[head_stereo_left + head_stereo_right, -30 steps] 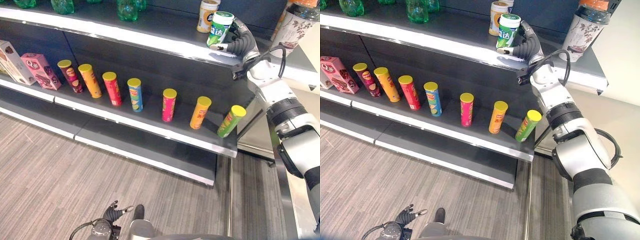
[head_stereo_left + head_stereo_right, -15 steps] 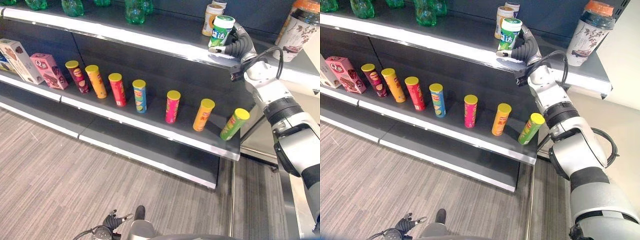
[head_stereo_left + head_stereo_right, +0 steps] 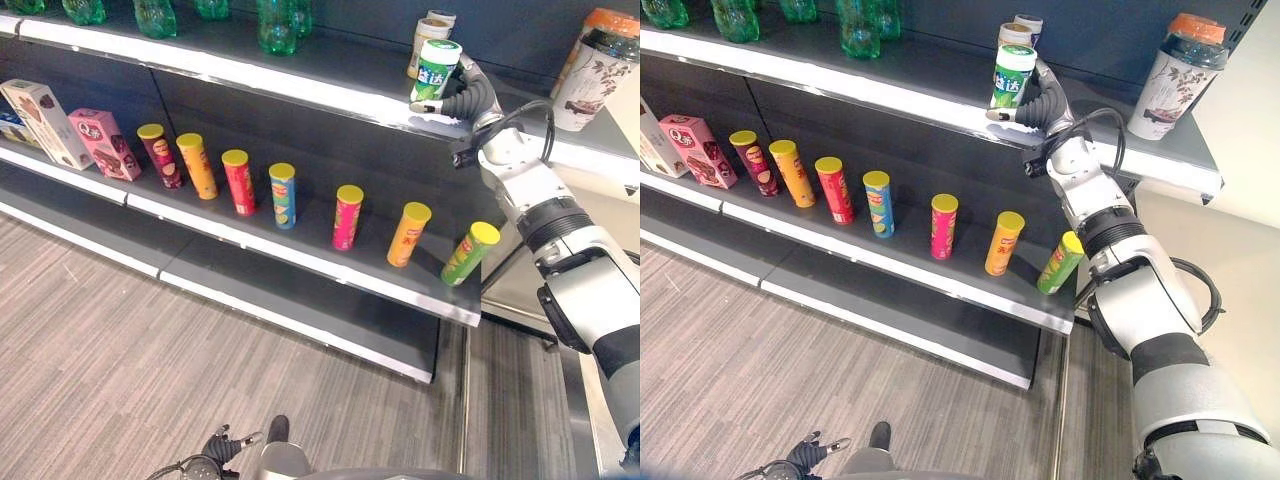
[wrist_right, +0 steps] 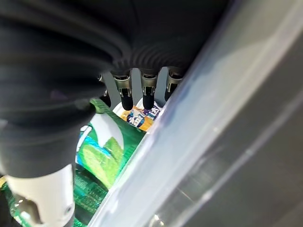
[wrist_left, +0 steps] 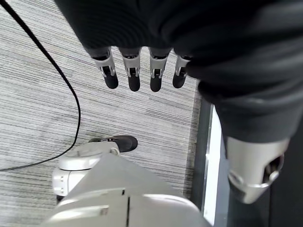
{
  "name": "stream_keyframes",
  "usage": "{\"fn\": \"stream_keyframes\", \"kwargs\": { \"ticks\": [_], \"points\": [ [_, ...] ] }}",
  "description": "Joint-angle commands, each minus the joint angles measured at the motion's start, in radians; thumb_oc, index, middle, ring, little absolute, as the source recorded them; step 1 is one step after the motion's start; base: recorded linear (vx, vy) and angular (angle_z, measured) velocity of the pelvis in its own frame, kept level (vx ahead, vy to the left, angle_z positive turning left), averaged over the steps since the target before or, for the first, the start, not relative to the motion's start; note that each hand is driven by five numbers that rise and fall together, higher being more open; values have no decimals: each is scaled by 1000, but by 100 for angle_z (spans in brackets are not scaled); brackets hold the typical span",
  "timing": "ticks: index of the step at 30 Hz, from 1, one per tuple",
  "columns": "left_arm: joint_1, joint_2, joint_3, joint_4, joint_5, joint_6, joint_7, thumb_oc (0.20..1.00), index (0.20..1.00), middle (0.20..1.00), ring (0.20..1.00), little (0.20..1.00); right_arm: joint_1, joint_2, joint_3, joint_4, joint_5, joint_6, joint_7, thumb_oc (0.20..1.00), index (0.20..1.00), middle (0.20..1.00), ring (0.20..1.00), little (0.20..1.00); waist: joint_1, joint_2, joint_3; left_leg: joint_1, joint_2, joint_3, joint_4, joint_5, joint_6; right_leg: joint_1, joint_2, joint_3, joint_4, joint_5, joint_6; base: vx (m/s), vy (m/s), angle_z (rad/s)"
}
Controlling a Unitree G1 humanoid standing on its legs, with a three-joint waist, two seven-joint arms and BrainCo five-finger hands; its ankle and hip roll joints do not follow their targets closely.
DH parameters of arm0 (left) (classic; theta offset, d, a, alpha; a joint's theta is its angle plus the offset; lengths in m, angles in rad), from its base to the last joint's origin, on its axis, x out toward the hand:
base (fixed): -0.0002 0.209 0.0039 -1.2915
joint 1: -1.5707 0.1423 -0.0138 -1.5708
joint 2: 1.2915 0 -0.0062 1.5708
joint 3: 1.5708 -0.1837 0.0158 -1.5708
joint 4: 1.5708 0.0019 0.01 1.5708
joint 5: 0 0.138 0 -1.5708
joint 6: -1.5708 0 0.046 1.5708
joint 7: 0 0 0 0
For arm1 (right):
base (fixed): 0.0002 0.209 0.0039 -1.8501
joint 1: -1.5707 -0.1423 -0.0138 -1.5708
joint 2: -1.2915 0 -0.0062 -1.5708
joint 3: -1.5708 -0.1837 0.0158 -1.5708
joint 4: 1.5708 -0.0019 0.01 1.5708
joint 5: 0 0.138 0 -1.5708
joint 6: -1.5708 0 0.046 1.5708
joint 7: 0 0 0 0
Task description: Put the goods on the table back onto the shelves and tidy them up.
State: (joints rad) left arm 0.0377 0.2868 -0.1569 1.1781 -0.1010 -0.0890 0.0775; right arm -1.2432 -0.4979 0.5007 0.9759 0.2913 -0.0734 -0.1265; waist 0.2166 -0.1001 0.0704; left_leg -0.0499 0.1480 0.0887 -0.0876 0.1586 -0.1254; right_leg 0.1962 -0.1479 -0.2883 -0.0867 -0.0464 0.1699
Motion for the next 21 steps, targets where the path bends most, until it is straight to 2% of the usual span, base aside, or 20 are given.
{"fn": "stream_keyframes", "kwargs": {
  "ticks": [1,21],
  "points": [
    [-87,30,-45,30,-2,-14,23,1000,1000,1000,1000,1000,-66,5,26,90,-21,4,-9,1000,1000,1000,1000,1000,51,8,37,137,-34,137,32,-195,-13,-120,13,12,84,-18,63,0,0,0],
    [-92,21,-57,35,-11,-13,28,1000,1000,1000,1000,1000,-75,24,26,150,-59,17,-18,1000,1000,1000,1000,1000,64,13,31,136,-41,121,30,-194,-12,-115,6,0,82,-20,63,0,0,0]
  ]
}}
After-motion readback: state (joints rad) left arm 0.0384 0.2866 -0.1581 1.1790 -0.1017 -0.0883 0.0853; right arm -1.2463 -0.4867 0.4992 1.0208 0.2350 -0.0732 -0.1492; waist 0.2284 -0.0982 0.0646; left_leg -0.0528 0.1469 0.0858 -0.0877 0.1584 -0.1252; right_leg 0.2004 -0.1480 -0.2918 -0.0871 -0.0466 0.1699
